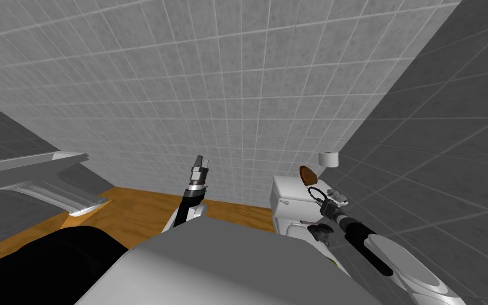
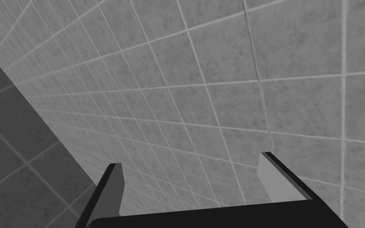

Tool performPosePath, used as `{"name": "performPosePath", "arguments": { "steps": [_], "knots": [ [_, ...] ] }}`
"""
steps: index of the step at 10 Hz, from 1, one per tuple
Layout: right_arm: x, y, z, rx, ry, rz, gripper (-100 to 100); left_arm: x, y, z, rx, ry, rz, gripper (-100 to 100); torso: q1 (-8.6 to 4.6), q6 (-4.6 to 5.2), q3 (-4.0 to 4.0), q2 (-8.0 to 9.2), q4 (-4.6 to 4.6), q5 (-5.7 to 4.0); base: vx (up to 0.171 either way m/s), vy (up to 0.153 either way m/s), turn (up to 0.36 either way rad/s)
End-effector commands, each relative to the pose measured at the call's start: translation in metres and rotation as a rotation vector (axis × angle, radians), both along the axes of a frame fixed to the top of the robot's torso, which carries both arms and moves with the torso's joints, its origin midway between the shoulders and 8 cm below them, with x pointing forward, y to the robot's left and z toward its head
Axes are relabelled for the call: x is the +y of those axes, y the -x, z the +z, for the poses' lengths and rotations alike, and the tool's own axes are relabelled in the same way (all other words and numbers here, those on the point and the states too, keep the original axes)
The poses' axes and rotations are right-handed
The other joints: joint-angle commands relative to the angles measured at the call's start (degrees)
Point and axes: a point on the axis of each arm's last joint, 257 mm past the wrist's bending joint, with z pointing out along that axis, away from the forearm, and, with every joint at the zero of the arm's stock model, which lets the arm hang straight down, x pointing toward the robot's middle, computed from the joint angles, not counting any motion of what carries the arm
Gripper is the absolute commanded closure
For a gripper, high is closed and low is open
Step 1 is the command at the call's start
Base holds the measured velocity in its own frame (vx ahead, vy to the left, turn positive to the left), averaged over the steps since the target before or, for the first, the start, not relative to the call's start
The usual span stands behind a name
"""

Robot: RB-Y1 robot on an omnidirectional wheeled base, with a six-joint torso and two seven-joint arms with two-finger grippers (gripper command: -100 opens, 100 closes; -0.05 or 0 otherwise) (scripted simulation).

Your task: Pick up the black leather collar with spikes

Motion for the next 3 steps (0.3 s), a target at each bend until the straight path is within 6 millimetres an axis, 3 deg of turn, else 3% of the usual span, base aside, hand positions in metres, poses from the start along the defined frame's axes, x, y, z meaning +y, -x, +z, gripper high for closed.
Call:
{"name": "performPosePath", "arguments": {
  "steps": [1,2,3],
  "knots": [
    [0.0043,0.0014,-0.0012,-0.002,-0.002,0.016,100,0.0000,0.0000,0.0000,0.000,0.000,0.000,0,0.00,0.00,0.00,0.00,0.00,0.00,0.067,0.024,-0.087],
    [0.0034,0.0002,-0.0003,-0.002,-0.005,0.008,100,0.0000,0.0000,0.0001,0.000,0.000,0.000,0,-0.06,-0.03,0.04,0.09,0.01,-0.01,0.021,0.009,-0.006],
    [0.0038,0.0003,-0.0005,-0.002,-0.004,0.011,0,-0.0001,0.0000,0.0001,0.000,0.000,0.000,0,-0.13,-0.03,0.12,0.22,0.04,-0.02,0.006,0.003,0.003]
  ]
}}
